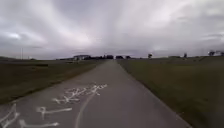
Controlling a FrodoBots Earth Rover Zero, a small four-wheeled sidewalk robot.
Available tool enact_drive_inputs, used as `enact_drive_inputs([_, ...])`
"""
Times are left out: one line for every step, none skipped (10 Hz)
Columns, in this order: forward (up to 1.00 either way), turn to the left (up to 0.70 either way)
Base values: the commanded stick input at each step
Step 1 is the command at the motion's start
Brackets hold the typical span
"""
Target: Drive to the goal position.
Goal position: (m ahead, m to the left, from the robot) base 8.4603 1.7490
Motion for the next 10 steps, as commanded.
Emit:
enact_drive_inputs([0.70, 0.00])
enact_drive_inputs([0.70, 0.00])
enact_drive_inputs([0.70, -0.14])
enact_drive_inputs([0.70, -0.29])
enact_drive_inputs([0.70, -0.26])
enact_drive_inputs([0.70, -0.11])
enact_drive_inputs([0.70, 0.00])
enact_drive_inputs([0.70, 0.00])
enact_drive_inputs([0.70, 0.00])
enact_drive_inputs([0.70, 0.00])
